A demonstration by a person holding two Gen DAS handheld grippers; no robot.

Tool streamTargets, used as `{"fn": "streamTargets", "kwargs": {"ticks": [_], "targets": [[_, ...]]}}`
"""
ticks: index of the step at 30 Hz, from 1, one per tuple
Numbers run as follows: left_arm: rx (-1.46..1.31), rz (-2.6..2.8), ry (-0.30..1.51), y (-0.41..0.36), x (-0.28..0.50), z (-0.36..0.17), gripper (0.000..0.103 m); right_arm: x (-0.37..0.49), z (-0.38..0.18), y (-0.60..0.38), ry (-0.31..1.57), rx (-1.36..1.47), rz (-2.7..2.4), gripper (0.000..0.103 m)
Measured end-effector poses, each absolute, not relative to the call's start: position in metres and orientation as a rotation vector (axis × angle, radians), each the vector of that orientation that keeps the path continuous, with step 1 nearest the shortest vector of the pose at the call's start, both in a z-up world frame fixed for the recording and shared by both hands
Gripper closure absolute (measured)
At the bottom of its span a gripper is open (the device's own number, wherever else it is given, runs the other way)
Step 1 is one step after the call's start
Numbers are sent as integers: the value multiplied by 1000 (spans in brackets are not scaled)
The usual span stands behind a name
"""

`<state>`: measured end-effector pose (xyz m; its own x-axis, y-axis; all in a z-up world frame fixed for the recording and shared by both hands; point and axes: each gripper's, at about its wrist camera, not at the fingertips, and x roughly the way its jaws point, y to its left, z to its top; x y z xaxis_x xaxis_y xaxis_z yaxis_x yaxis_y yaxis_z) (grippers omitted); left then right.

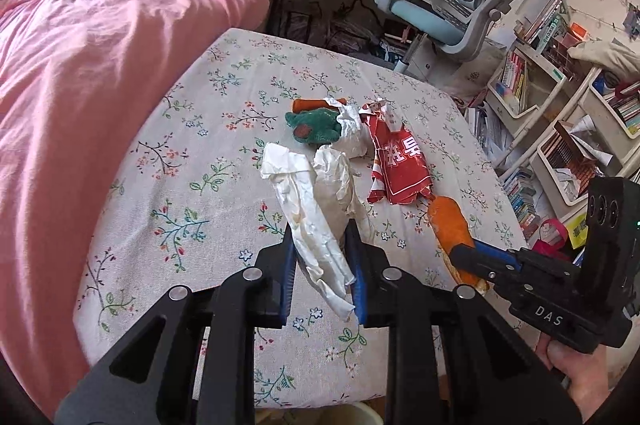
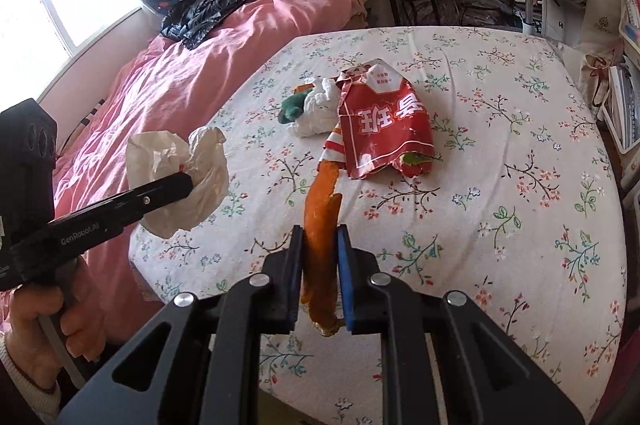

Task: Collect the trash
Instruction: 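Carry the orange stick and tissue over the yellow bin and open both grippers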

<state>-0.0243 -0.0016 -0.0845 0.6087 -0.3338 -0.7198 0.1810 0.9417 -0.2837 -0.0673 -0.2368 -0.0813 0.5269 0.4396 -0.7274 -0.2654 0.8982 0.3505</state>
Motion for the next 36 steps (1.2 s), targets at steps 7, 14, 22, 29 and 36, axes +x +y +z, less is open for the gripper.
{"fn": "streamTargets", "kwargs": {"ticks": [7, 14, 22, 29, 36], "targets": [[-170, -270, 820, 11, -52, -71, 81, -103, -75, -212, 897, 196, 493, 86], [-133, -256, 788, 11, -79, -65, 81, -141, -74, -194, 875, 188, 552, 86], [-112, -241, 773, 10, -97, -63, 81, -175, -80, -181, 892, 179, 591, 86], [-100, -238, 768, 11, -111, -64, 81, -207, -98, -164, 964, 138, 636, 86], [-86, -237, 764, 11, -123, -65, 81, -226, -115, -150, 1037, 92, 664, 83]]}}
